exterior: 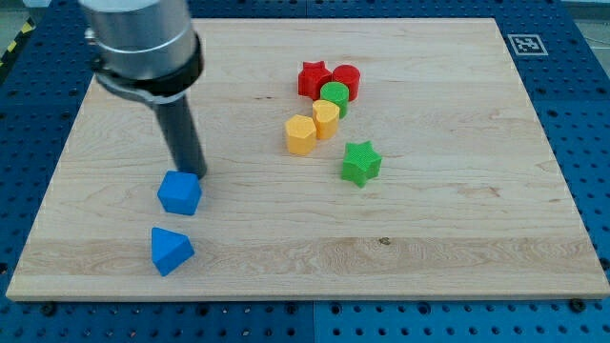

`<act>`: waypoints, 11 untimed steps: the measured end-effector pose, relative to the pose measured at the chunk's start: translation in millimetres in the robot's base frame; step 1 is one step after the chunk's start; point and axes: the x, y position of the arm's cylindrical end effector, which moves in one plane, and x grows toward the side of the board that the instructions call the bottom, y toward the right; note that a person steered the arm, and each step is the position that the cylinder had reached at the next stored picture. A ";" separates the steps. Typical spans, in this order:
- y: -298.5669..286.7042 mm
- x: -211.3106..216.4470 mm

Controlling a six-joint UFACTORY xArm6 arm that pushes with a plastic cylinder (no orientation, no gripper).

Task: Move the blue cube to the top left of the blue triangle

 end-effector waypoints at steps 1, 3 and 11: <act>-12.5 11.3; -12.8 39.2; 54.9 63.2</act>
